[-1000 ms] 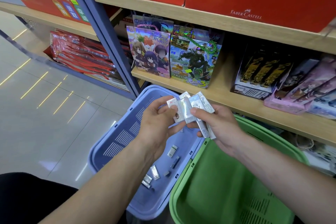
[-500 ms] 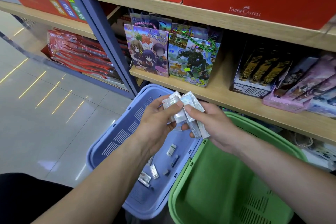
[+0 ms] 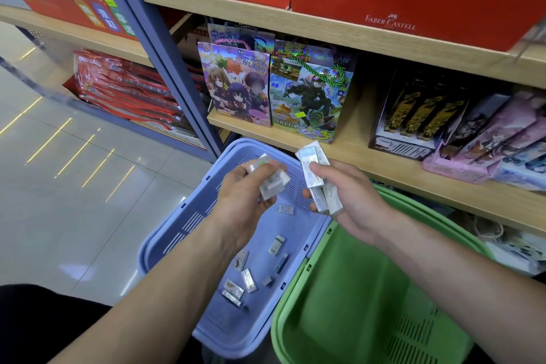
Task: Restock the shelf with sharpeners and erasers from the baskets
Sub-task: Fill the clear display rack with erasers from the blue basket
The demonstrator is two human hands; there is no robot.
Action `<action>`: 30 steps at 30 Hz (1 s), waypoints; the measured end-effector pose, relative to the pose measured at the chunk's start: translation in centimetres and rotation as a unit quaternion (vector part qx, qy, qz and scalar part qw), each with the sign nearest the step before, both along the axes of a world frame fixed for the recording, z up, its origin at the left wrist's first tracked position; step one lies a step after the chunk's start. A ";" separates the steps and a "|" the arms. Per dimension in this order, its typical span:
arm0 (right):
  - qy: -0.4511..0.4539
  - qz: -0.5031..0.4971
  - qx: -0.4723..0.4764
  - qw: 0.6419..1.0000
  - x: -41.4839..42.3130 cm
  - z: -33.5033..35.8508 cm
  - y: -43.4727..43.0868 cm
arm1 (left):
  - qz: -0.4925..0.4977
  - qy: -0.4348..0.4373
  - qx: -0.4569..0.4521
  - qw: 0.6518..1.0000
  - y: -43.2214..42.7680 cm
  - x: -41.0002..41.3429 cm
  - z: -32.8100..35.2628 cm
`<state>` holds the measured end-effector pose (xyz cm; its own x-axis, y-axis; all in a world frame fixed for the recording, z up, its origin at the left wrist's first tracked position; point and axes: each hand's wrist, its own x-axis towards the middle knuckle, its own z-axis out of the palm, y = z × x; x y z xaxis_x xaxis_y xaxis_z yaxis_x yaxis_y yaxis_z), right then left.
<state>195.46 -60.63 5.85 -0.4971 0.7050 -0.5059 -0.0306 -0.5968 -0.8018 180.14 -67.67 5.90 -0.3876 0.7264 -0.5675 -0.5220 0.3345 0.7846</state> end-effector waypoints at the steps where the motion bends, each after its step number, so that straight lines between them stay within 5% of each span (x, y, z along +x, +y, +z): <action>1: 0.006 0.006 0.004 1.000 0.0 0.0 0.0 | 0.001 0.001 -0.001 1.000 0.0 0.0 0.0; 7: 0.008 0.108 0.090 0.990 -0.2 -0.5 -0.6 | -0.018 -0.025 0.034 0.999 -0.3 1.1 0.2; 11: -0.014 0.074 0.109 0.991 -0.5 -1.0 -0.9 | -0.053 -0.011 0.061 0.997 -0.4 1.7 0.8; 22: -0.093 0.148 0.249 0.953 -0.4 -1.6 -0.9 | -0.006 -0.005 0.000 1.000 -0.3 1.2 0.2; 30: -0.065 0.124 0.171 0.975 -0.6 -1.0 -0.9 | 0.013 -0.017 0.013 1.000 -0.2 0.6 -0.1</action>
